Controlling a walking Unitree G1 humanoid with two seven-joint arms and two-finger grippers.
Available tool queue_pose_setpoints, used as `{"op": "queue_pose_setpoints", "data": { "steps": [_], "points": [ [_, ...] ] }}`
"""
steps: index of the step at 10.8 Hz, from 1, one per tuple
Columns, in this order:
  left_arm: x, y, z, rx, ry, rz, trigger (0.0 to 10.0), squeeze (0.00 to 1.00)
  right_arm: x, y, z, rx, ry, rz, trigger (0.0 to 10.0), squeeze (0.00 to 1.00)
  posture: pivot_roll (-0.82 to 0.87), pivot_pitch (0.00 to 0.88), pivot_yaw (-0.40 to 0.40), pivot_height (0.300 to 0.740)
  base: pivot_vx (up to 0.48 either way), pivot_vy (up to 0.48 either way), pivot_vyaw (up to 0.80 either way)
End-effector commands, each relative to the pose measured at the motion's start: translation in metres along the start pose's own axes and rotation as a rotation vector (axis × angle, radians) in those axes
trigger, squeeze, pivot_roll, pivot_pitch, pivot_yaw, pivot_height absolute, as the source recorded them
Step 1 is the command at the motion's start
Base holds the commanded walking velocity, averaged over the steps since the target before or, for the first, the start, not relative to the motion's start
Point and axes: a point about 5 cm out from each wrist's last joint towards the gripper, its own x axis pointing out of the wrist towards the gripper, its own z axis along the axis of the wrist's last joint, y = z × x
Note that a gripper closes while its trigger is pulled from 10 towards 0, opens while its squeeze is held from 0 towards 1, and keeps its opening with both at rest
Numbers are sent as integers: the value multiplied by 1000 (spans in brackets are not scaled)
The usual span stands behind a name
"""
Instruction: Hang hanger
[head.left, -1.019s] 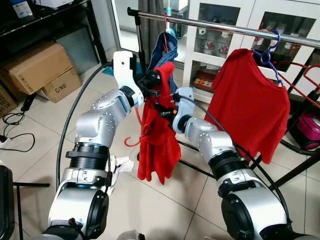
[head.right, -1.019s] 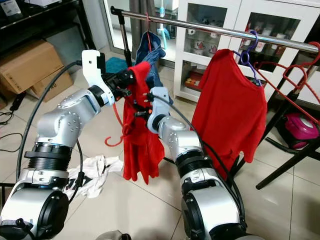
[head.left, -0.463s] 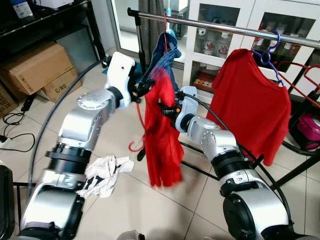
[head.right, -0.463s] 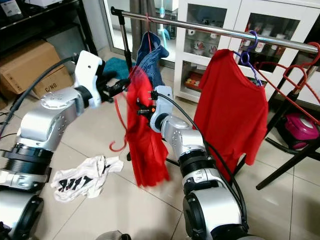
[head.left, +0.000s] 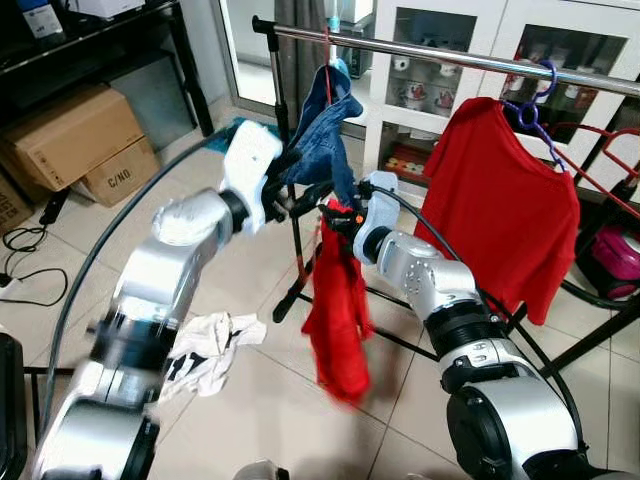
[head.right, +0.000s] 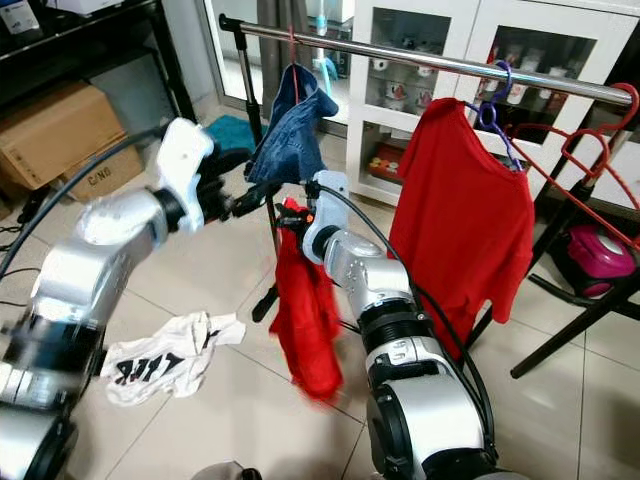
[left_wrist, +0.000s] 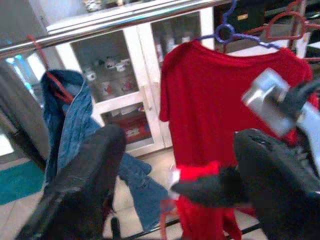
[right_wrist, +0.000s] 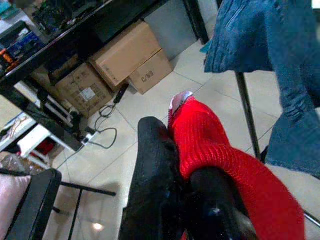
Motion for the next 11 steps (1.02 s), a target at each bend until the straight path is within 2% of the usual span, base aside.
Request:
{"op": "queue_pose_setpoints", "data": {
  "steps": [1,3,5,6,7,8,9,10,11],
  "points": [
    [-14,12,-8,25,15,94,10000,1000,-2,2,8,26,-37,15,0,0,-72,0,64,740,0,0,0],
    [-43,23,-38,43,101,242,10000,1000,-3,1,9,35,-36,21,0,0,-65,0,51,740,0,0,0],
    [-63,33,-46,35,75,354,10000,1000,-6,0,15,46,-45,33,0,0,-61,0,40,740,0,0,0],
    [-78,41,-59,-36,90,325,10000,1000,-13,0,25,74,-46,115,0,0,-60,0,33,740,0,0,0],
    [-82,39,-72,-116,132,289,10000,1000,-17,1,28,75,-39,155,0,0,-62,0,35,740,0,0,0],
    [-88,35,-89,-294,111,293,10000,1000,-24,4,33,114,-46,221,0,0,-71,0,43,740,0,0,0],
    [-93,33,-113,-410,122,367,10000,408,-33,8,41,154,-61,298,0,0,-71,0,43,740,0,0,0],
    [-94,27,-130,-483,126,380,10000,0,-42,15,48,172,-70,373,0,0,-79,0,48,740,0,0,0],
    [-91,22,-135,-611,68,369,10000,0,-49,22,53,183,-72,439,0,0,-78,0,49,740,0,0,0]
  ]
}}
